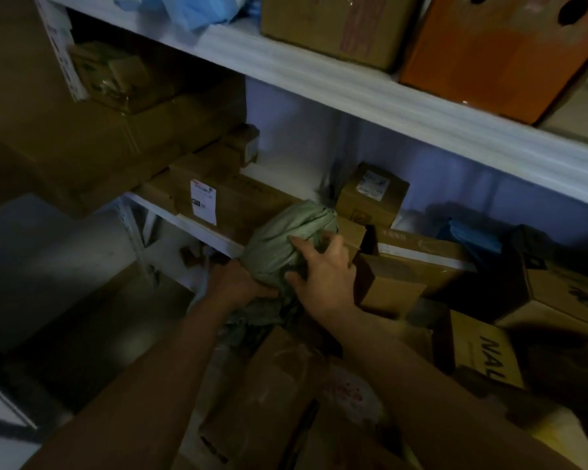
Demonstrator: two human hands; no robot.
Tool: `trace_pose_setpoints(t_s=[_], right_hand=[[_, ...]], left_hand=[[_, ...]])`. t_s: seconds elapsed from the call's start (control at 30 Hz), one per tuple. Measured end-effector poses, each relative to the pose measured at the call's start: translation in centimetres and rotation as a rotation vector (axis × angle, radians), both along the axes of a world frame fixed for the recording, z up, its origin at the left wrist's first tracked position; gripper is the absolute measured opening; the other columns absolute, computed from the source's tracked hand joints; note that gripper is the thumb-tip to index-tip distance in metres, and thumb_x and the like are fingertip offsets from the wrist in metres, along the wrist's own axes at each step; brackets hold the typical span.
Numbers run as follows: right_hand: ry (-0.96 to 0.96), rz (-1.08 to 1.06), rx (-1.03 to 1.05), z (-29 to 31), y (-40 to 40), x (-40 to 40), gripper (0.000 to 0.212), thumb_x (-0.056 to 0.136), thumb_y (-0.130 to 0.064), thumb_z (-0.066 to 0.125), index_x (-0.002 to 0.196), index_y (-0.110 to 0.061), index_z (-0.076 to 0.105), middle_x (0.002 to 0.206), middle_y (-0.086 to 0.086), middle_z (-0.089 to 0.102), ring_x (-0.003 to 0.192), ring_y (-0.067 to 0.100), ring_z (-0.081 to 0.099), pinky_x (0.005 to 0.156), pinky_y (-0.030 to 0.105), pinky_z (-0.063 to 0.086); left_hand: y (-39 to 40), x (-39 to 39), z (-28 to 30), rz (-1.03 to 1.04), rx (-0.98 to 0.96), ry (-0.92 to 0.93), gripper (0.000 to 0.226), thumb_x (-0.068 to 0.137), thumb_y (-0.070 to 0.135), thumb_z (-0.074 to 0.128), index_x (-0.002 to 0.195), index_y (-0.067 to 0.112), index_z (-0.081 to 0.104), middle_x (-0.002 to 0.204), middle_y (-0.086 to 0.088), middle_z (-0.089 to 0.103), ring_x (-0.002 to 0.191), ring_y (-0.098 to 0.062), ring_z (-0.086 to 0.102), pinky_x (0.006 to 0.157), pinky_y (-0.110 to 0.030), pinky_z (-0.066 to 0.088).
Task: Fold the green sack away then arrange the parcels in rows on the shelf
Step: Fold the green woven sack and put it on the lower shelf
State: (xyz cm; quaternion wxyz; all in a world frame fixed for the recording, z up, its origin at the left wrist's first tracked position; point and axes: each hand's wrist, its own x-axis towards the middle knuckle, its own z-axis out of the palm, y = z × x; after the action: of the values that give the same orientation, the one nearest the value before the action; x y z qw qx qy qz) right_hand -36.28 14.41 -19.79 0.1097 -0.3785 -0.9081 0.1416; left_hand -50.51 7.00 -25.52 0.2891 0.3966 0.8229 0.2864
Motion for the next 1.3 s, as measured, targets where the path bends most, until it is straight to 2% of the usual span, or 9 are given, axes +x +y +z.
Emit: trace_pose_setpoints(t_s=[0.13,0.23,0.37,0.43,0.6,0.87,0.97,1.1,1.3], right_hand=[[-0.242,0.177,-0.047,-2.4,1.0,-1.6,0.062,0.092,-0.052,0.046,0.147,-0.044,0.018,0.159,0.001,-0.010,0.145,0.034,-0.011,0.111,0.068,0.007],[-0.396,0.207,-0.176,-4.1,2.3,-2.3,0.059,0.097,-0.052,0.033,0.149,-0.044,0.006,0.159,-0.001,-0.020,0.144,0.033,-0.023,0.112,0.067,0.000],[-0.395,0.200,-0.235,-5.1,3.8,-2.9,0.059,0.098,-0.049,0.033,0.149,-0.044,0.004,0.159,-0.002,-0.019,0.144,0.033,-0.021,0.113,0.065,0.002],[-0.393,0.208,-0.243,-5.6,4.2,-3.3,0.059,0.097,-0.050,0.034,0.148,-0.044,0.006,0.159,-0.002,-0.018,0.144,0.031,-0.022,0.113,0.065,0.001],[-0.459,0.263,-0.319,-7.6,4.1,-3.4,0.065,0.093,-0.060,0.033,0.149,-0.045,0.003,0.158,-0.006,-0.021,0.143,0.025,-0.027,0.113,0.059,-0.005],[-0.540,0.344,-0.298,-10.5,4.8,-3.3,0.077,0.092,-0.057,0.043,0.148,-0.043,-0.008,0.156,-0.005,-0.028,0.141,0.028,-0.031,0.113,0.062,-0.001],[-0.525,0.337,-0.272,-10.8,4.6,-3.1,0.077,0.091,-0.057,0.044,0.147,-0.044,-0.008,0.156,-0.006,-0.029,0.141,0.028,-0.031,0.113,0.065,0.000],[-0.450,0.315,-0.333,-8.8,4.3,-2.4,0.077,0.091,-0.051,0.049,0.149,-0.040,-0.001,0.158,-0.002,-0.022,0.142,0.031,-0.028,0.116,0.056,-0.001],[-0.107,0.176,-0.284,-4.2,4.3,-1.0,0.059,0.086,-0.034,0.065,0.141,-0.029,0.042,0.157,0.005,0.015,0.144,0.027,0.019,0.116,0.034,0.022]], left_hand=[[-0.4,-0.2,-1.1,-0.051,-0.114,-0.046,0.098,0.065,0.048,0.082,0.145,0.018,0.034,0.149,-0.005,0.039,0.131,-0.025,0.044,0.101,-0.030,0.040],[-1.2,-0.1,-2.2,0.001,-0.026,-0.235,0.134,0.052,0.059,0.083,0.153,0.025,0.001,0.160,-0.004,0.010,0.145,-0.029,0.020,0.115,-0.042,0.029],[-2.0,0.0,-3.0,-0.086,-0.167,-0.013,0.104,0.074,0.070,0.057,0.147,0.045,-0.013,0.160,-0.002,-0.018,0.146,-0.036,-0.012,0.117,-0.057,0.008],[-2.1,-0.6,-3.1,-0.158,-0.168,-0.103,0.096,0.082,0.064,0.053,0.147,0.044,-0.014,0.158,0.000,-0.024,0.146,-0.032,-0.019,0.118,-0.056,0.006],[-2.8,-1.1,-5.1,-0.378,-0.384,-0.024,0.092,0.093,0.048,0.050,0.146,0.034,-0.025,0.157,-0.002,-0.027,0.147,-0.032,-0.011,0.119,-0.047,0.012],[-2.2,0.4,-8.4,-0.304,-0.440,0.276,0.116,0.079,0.052,0.068,0.147,0.029,-0.022,0.158,-0.012,-0.006,0.142,-0.045,0.007,0.112,-0.058,0.025],[-2.3,0.6,-8.9,-0.296,-0.412,0.346,0.117,0.078,0.055,0.067,0.147,0.028,-0.024,0.158,-0.013,-0.004,0.142,-0.044,0.010,0.112,-0.055,0.027],[-2.8,-0.7,-7.8,-0.339,-0.352,0.202,0.119,0.074,0.057,0.070,0.144,0.039,-0.025,0.159,-0.011,-0.009,0.144,-0.044,0.005,0.115,-0.056,0.020],[-3.4,-0.6,-4.1,-0.372,-0.195,0.041,0.115,0.078,0.048,0.071,0.145,0.040,-0.022,0.159,-0.002,-0.022,0.148,-0.031,-0.005,0.119,-0.049,0.018]])
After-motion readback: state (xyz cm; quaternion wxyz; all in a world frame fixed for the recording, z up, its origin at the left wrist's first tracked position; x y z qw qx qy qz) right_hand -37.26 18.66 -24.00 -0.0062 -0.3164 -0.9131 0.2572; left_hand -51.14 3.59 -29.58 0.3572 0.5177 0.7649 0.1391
